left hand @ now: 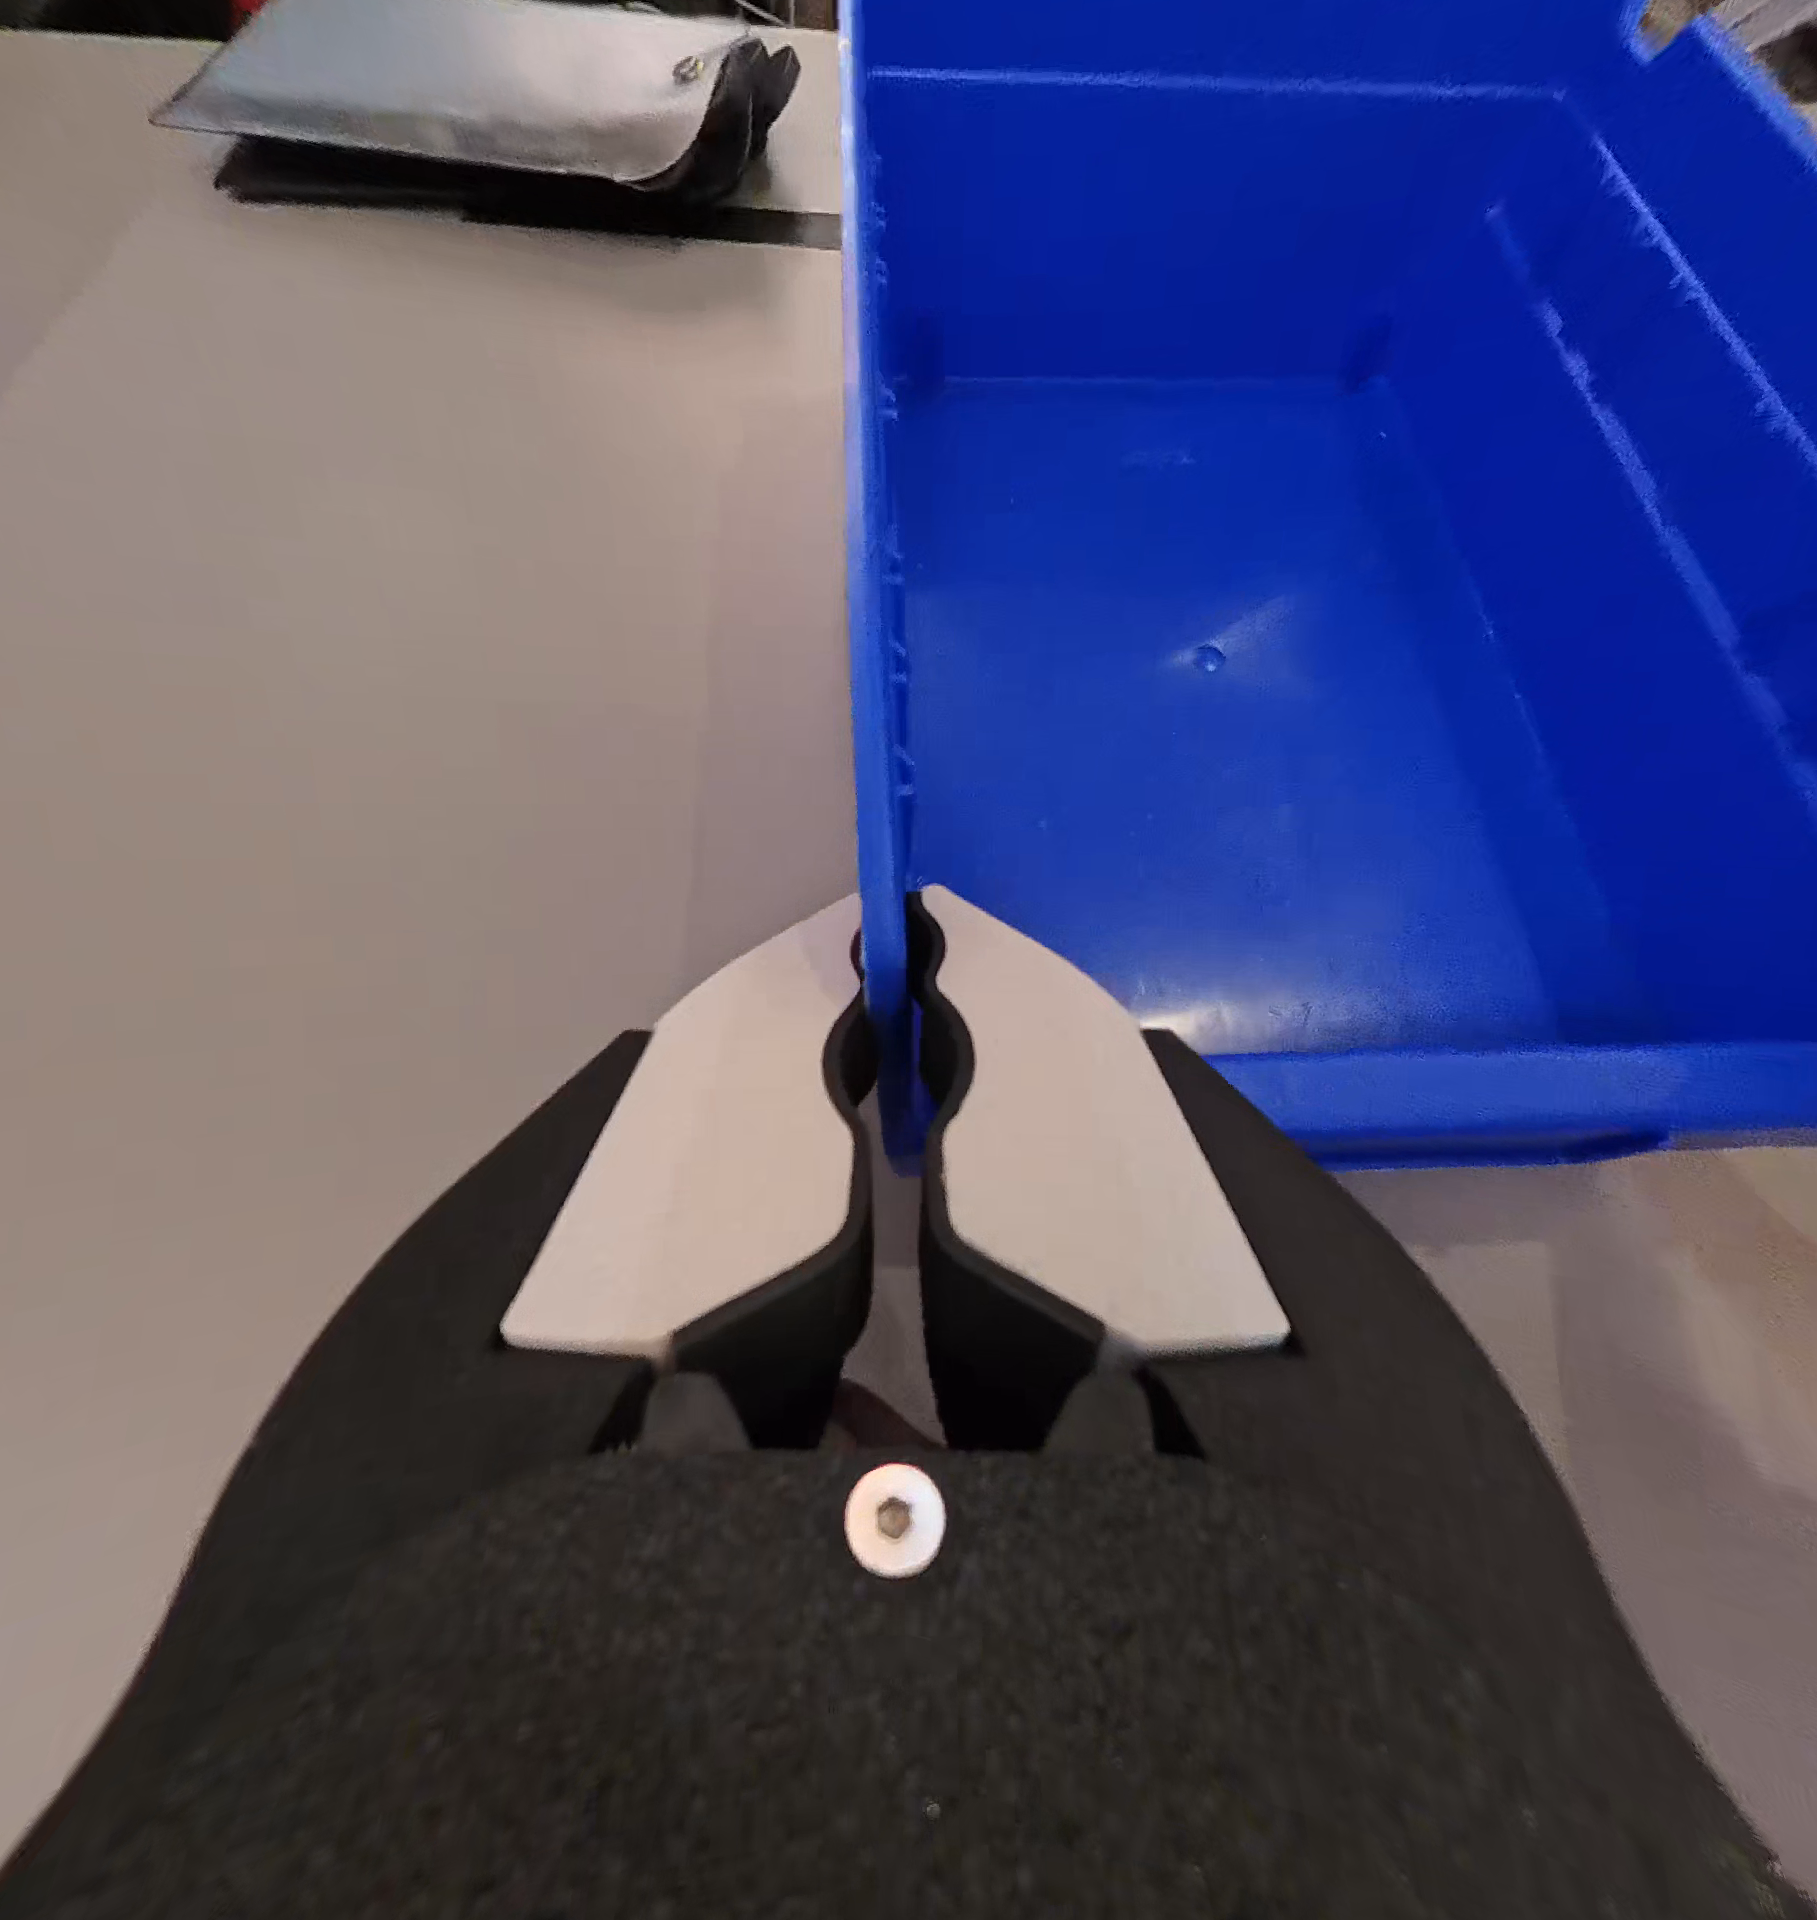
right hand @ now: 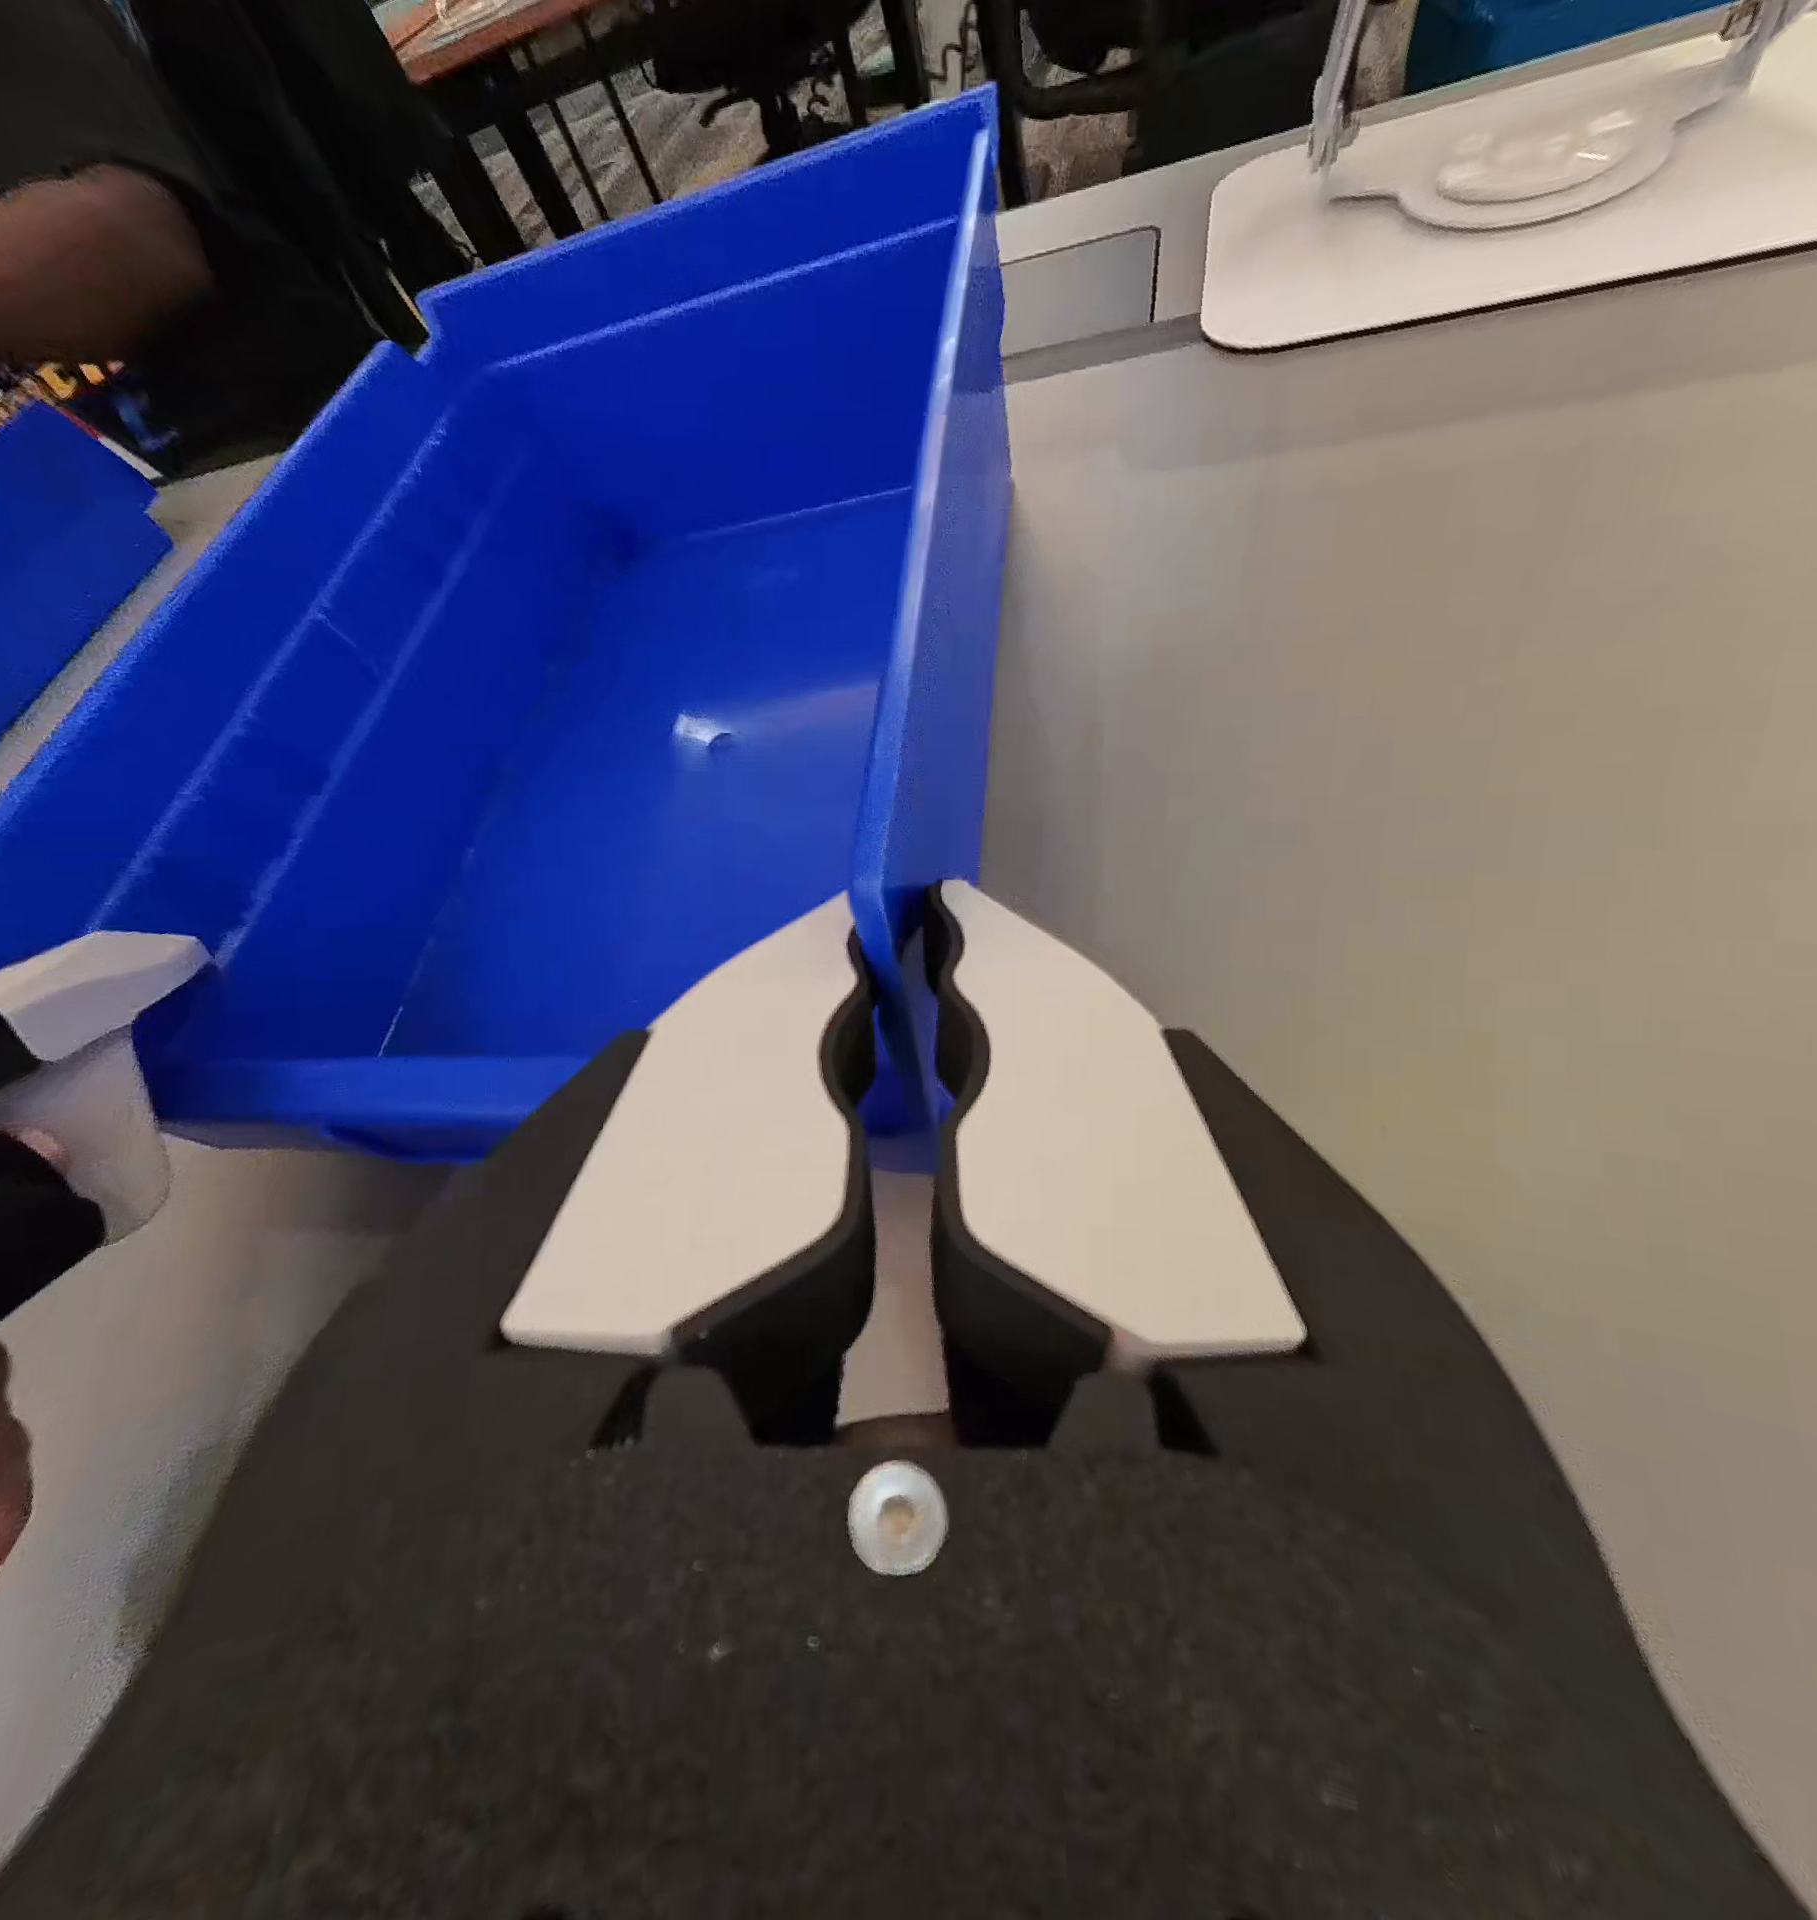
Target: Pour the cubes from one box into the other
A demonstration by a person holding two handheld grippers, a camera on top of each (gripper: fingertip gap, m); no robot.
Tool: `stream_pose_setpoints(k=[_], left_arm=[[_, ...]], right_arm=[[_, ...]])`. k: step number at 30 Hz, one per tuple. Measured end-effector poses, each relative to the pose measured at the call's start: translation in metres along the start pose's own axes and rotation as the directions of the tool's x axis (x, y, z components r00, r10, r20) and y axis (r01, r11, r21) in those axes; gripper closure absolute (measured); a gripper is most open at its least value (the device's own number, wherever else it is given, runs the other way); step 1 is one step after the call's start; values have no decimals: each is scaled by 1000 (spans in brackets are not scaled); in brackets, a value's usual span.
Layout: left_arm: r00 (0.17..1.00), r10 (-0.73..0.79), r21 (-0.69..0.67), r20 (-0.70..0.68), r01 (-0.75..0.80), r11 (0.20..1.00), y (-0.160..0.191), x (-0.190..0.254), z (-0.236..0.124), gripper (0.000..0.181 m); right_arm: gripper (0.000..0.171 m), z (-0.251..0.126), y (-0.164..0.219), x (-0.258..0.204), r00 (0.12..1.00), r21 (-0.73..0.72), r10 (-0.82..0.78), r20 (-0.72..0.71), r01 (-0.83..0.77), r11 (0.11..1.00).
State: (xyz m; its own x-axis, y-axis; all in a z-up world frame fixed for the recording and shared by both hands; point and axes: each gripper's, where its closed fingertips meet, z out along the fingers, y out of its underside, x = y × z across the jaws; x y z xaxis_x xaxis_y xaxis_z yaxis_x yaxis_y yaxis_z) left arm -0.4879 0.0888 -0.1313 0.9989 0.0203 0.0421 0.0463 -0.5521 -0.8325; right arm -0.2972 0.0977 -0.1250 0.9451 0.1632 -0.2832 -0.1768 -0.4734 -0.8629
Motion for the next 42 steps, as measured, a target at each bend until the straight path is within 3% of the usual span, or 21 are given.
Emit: stream_pose_setpoints(k=[6, 7, 8, 10, 15, 18, 20, 25, 28, 30, 33, 42], left_arm=[[1000, -21, -14, 21, 22, 1000, 2, -2, -3, 177], [998, -35, -22, 45, 36, 999, 1, -6, -7, 166], [995, -47, -8, 85, 48, 999, -2, -11, -14, 155], [993, -53, 42, 108, 49, 998, -13, -11, -35, 151], [997, -76, 189, -25, 80, 979, -39, 36, -99, 150], [987, -78, 229, -138, 108, 967, -30, 72, -124, 150], [983, -88, 207, -159, 120, 971, -9, 83, -121, 150], [994, -77, 172, -80, 90, 981, 47, 89, -96, 150], [995, -51, 169, -89, 65, 983, 46, 104, -96, 150], [999, -5, 209, -43, 14, 978, 41, 106, -99, 151], [999, 27, 219, -31, -19, 976, 41, 108, -98, 152], [998, -8, 167, -62, 19, 986, 50, 102, -90, 152]], right_arm=[[163, -2, 0, -1, 998, -46, -20, 55, 23, 999], [158, -6, 0, -1, 996, -61, -33, 84, 38, 997], [149, -12, -3, 0, 992, -61, -61, 108, 68, 996], [140, -28, -13, 9, 979, -30, -142, 148, 148, 988], [138, -91, -51, 62, 940, 85, -281, 193, 269, 959], [138, -131, -65, 128, 945, 101, -277, 171, 263, 960], [138, -157, -71, 188, 958, 102, -265, 108, 254, 962], [137, -228, -72, 354, 948, 152, -254, -189, 284, 947], [137, -256, -65, 431, 905, 123, -248, -346, 306, 944], [137, -259, -56, 460, 899, 105, -226, -374, 283, 953], [136, -253, -54, 471, 924, 95, -149, -351, 193, 977], [137, -248, -50, 466, 945, 111, -101, -311, 141, 984]])
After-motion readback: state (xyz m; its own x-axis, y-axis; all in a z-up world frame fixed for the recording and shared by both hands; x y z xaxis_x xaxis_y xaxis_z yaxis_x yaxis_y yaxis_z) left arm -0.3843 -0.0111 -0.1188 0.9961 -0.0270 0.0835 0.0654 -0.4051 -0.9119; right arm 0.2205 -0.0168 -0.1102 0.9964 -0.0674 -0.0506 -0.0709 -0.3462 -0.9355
